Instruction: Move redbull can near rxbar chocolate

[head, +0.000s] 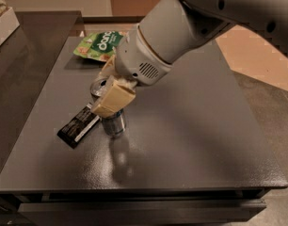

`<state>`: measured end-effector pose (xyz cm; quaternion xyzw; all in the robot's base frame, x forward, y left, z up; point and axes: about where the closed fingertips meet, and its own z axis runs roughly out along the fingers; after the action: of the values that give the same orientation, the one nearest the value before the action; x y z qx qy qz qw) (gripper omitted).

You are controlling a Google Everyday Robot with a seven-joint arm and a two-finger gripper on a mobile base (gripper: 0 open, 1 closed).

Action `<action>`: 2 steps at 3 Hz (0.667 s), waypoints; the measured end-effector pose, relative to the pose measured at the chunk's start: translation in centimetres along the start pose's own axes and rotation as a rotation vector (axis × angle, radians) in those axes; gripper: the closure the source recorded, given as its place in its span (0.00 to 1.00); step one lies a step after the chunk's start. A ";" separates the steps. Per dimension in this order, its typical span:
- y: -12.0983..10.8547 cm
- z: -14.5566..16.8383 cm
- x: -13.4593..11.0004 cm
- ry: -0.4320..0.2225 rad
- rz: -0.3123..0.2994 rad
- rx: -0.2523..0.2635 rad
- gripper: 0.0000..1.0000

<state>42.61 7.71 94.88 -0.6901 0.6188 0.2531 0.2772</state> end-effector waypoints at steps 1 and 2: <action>-0.1 1.5 -0.3 -0.024 0.000 -0.013 1.00; -0.4 2.6 -0.6 -0.044 0.000 -0.012 0.83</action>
Offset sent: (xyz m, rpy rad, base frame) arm 0.0109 0.0330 -0.0257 0.0717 0.0244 0.0065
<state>42.94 9.97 93.49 -0.6858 0.6112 0.2720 0.2866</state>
